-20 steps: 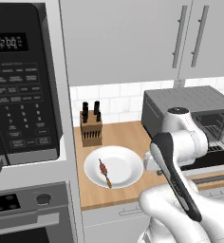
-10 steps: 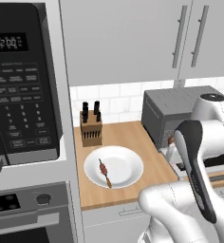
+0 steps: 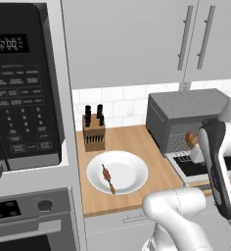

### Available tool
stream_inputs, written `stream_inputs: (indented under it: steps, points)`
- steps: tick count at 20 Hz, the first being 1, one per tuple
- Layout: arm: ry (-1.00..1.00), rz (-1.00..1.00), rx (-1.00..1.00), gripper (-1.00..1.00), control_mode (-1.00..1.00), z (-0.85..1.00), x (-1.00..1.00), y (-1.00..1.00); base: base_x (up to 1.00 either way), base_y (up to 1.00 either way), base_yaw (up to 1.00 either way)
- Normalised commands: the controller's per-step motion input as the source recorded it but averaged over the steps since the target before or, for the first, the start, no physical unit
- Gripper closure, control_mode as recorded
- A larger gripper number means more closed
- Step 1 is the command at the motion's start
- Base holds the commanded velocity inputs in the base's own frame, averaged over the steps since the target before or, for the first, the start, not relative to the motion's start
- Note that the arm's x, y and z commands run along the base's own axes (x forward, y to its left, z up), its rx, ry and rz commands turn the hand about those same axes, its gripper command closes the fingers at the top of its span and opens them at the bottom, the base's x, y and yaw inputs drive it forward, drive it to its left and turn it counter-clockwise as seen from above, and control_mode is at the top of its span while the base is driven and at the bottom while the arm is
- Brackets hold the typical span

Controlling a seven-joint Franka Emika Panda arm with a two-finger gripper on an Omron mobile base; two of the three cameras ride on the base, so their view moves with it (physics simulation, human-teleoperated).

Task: Pick up the kebab skewer and baguette bread, and place them inside the toaster oven. Close the toaster oven door and start by setting the timer.

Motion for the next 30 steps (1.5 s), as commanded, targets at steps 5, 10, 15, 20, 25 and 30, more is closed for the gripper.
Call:
stream_inputs:
  steps: [5, 10, 15, 20, 25, 30]
  points:
    - [0.01, 0.05, 0.0, 1.0, -1.0, -0.04, 0.59, -0.49, 0.0, 0.0, 0.0]
    - [0.19, 0.0, 0.0, 1.0, -1.0, 0.0, 0.45, -0.19, 0.0, 0.0, 0.0]
    - [0.04, 0.0, 0.0, 1.0, -1.0, -0.34, 0.31, -0.19, 0.0, 0.0, 0.0]
    - [-0.03, 0.0, 0.0, 1.0, -1.0, -0.43, 0.17, -0.25, 0.0, 0.0, 0.0]
    - [-0.01, 0.0, 0.0, 1.0, -1.0, -0.22, 0.22, -0.09, 0.0, 0.0, 0.0]
    - [0.0, 0.0, 0.0, 1.0, -1.0, -0.02, 0.13, -0.07, 0.0, 0.0, 0.0]
